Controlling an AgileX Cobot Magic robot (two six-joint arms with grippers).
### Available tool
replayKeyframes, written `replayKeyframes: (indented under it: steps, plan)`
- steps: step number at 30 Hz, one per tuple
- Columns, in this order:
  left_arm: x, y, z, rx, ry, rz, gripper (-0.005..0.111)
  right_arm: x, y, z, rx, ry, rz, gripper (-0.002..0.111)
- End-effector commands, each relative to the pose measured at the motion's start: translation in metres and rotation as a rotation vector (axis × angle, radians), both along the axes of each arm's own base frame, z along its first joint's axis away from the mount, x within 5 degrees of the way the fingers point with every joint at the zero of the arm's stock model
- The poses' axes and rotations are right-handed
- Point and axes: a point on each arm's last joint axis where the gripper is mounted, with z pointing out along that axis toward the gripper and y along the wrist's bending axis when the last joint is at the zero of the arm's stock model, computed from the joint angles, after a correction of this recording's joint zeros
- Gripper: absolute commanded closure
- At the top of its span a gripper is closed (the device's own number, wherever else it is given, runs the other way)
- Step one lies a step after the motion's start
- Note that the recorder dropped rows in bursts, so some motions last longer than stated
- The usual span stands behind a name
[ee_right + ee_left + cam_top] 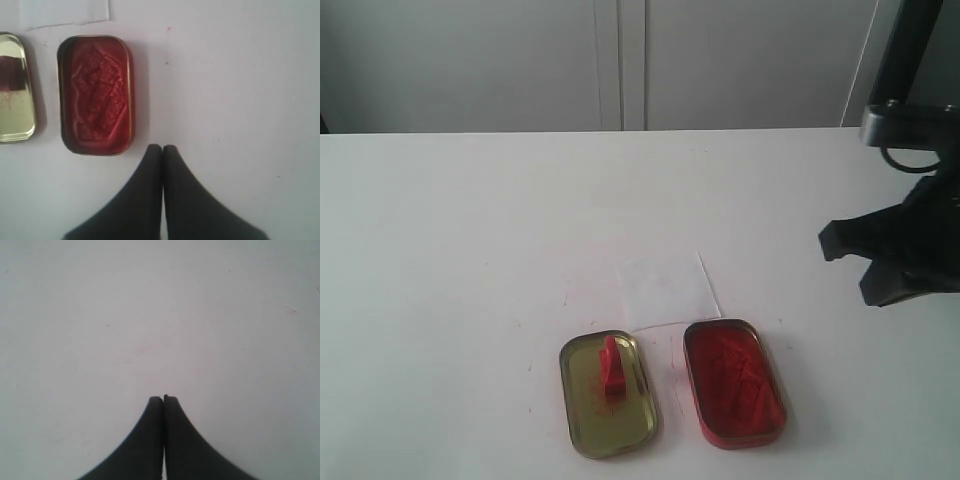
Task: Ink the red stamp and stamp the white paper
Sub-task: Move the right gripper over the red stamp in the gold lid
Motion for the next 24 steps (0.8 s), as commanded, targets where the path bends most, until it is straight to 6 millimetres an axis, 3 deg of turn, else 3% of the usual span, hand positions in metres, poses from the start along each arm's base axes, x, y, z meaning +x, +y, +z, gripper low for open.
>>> replayKeyframes:
  steps: [1, 24]
  plan:
    - [-0.001, 0.0, -0.004, 0.004, 0.02, 0.0, 0.107, 0.006, 0.022, -0.001, 0.019, 0.014, 0.058, 0.108]
    - [-0.001, 0.0, -0.004, 0.004, 0.02, 0.0, 0.107, 0.023, 0.143, -0.011, 0.048, 0.06, 0.281, 0.108]
